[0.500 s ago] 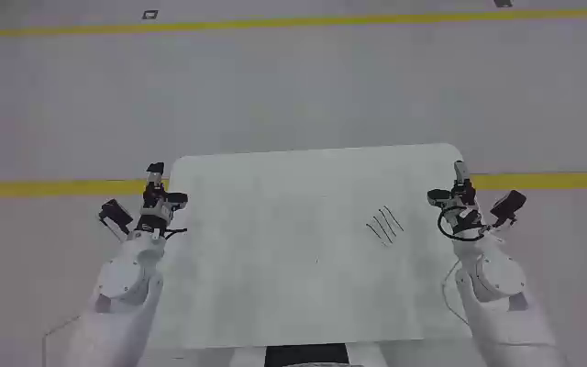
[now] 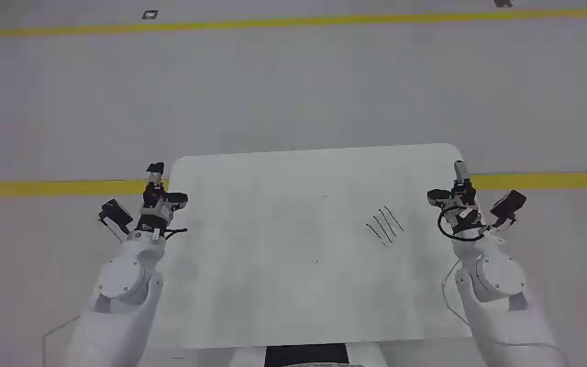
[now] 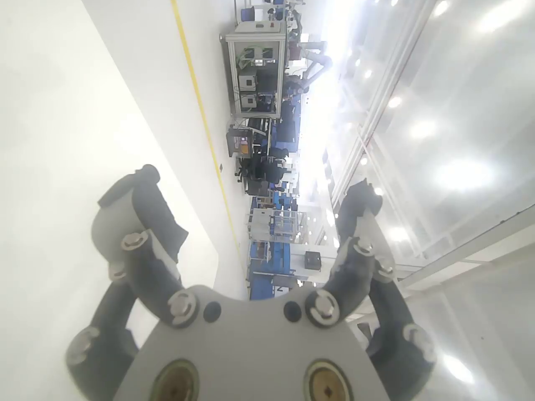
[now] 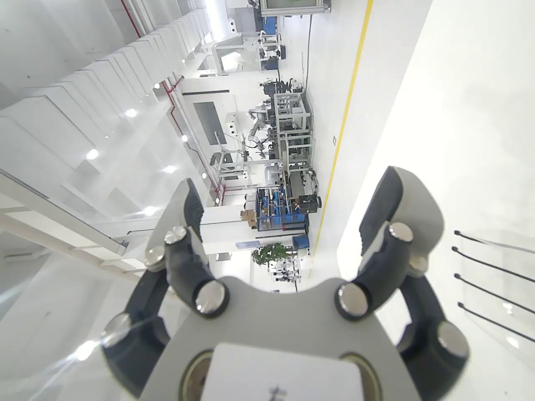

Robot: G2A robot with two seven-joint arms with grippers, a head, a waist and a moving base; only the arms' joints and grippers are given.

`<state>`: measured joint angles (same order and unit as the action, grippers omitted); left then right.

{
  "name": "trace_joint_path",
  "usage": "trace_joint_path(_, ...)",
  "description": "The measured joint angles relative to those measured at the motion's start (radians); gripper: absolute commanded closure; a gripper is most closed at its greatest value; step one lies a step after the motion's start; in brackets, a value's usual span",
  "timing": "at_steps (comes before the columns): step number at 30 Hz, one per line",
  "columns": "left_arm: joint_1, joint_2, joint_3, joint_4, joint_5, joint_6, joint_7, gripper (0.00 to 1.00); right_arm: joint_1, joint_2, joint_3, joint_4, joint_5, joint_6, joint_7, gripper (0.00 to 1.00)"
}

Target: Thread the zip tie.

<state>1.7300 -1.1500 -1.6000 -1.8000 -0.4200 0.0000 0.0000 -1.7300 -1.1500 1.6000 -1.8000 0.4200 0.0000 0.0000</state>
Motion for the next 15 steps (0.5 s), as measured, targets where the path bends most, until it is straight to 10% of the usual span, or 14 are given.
trace_joint_path(15,0.0,0.0,0.0,0.0,0.0,0.0,0.0,0.0,0.002,0.037,0.061,0.007,-0.396,-0.208,0.428,0.0)
